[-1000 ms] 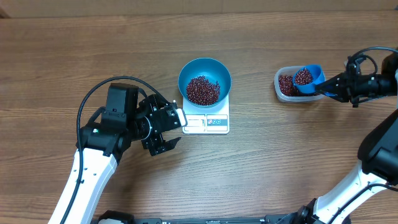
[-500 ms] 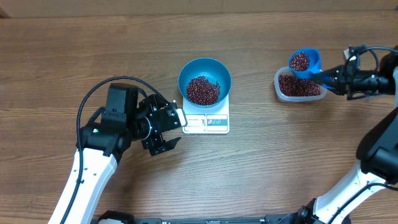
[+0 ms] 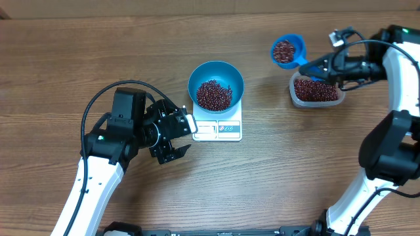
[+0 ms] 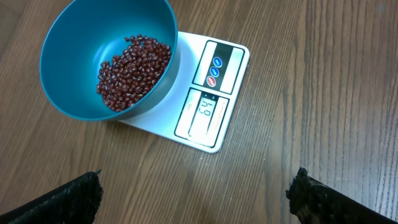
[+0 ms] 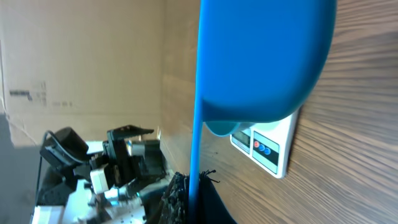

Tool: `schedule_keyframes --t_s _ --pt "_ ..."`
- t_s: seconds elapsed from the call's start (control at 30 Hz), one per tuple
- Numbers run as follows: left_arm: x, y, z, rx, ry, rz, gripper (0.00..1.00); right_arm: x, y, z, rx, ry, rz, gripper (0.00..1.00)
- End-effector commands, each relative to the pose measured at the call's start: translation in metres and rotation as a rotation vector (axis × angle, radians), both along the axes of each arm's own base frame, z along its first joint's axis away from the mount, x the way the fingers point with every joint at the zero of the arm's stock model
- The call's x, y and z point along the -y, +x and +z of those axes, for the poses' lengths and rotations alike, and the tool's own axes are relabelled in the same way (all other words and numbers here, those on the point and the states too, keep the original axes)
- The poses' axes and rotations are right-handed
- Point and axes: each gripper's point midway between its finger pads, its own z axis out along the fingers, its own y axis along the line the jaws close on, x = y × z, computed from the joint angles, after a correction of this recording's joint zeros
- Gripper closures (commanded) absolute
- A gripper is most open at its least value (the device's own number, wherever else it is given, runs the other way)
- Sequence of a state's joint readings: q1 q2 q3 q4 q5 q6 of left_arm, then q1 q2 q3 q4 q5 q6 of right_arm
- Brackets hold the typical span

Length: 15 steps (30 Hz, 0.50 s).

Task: Scoop item into bowl and weigh 150g on scale
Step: 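Carry the full blue scoop with the right gripper over the teal bowl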

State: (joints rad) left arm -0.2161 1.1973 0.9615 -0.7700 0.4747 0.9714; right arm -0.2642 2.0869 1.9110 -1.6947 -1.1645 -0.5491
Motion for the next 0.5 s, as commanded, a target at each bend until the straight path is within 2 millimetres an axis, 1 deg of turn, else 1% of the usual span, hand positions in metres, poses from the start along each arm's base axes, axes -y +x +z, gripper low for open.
schedule_keyframes --t_s 0.0,0.1,0.17,0.3,0.47 --pt "0.003 -0.002 -0.003 -0.017 -0.008 -0.004 0.01 -0.021 0.005 0.02 0.066 0.025 0.042 0.96" --pt "0.003 -0.002 -0.003 -0.017 -0.008 -0.004 0.01 -0.042 0.002 0.024 0.084 0.02 0.097 0.96" --pt "0.003 -0.002 -0.003 -0.017 -0.008 -0.004 0.0 -0.054 -0.001 0.02 0.063 -0.01 0.127 0.96" --pt "0.003 -0.002 -0.003 -0.017 -0.008 -0.003 0.0 -0.074 -0.01 0.003 -0.004 -0.12 0.185 0.96" --pt "0.003 -0.002 -0.003 -0.017 -0.008 -0.004 0.0 -0.093 -0.018 -0.018 -0.057 -0.26 0.236 0.96"
